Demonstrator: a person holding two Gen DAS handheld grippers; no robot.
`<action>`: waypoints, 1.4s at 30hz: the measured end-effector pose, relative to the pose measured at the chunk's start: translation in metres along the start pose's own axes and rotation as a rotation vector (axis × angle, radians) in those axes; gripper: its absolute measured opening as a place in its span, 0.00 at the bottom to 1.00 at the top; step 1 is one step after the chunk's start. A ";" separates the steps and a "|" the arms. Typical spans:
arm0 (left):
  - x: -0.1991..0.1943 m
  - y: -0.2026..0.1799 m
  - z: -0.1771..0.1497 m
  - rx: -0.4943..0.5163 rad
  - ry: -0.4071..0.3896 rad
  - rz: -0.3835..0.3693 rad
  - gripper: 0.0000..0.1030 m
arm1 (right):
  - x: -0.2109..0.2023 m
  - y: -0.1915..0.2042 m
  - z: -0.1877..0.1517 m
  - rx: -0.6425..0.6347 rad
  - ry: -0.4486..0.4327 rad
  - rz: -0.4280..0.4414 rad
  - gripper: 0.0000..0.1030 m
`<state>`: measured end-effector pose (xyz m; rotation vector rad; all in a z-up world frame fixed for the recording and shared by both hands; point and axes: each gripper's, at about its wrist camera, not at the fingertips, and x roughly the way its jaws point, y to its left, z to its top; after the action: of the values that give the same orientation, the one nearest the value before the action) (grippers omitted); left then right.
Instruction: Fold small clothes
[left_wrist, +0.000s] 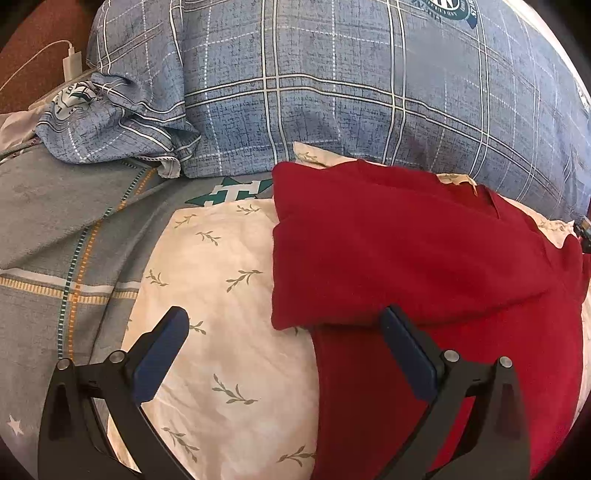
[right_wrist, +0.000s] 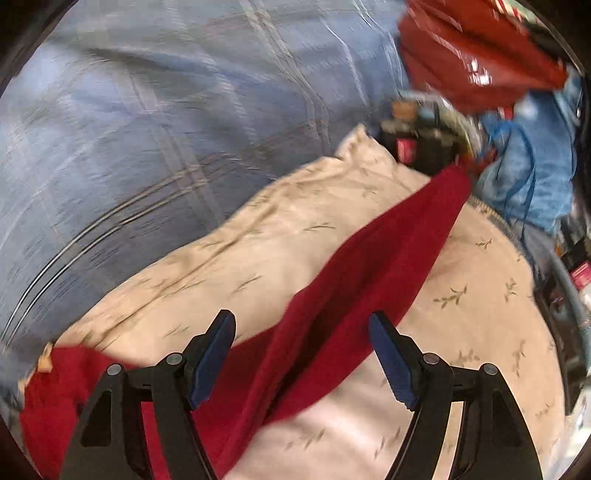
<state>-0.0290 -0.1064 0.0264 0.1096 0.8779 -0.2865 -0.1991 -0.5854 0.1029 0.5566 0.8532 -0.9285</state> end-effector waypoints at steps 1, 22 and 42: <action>0.001 0.000 0.000 0.001 0.003 0.000 1.00 | 0.007 -0.005 0.002 0.026 0.012 -0.008 0.72; -0.027 0.033 0.006 -0.118 -0.073 -0.010 1.00 | -0.163 0.124 -0.069 -0.451 -0.342 0.356 0.53; -0.002 0.017 0.002 -0.041 -0.014 0.020 1.00 | 0.008 -0.020 -0.005 0.046 0.001 0.210 0.07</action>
<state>-0.0240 -0.0904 0.0290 0.0777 0.8677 -0.2504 -0.2160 -0.5953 0.0916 0.6737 0.7596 -0.7572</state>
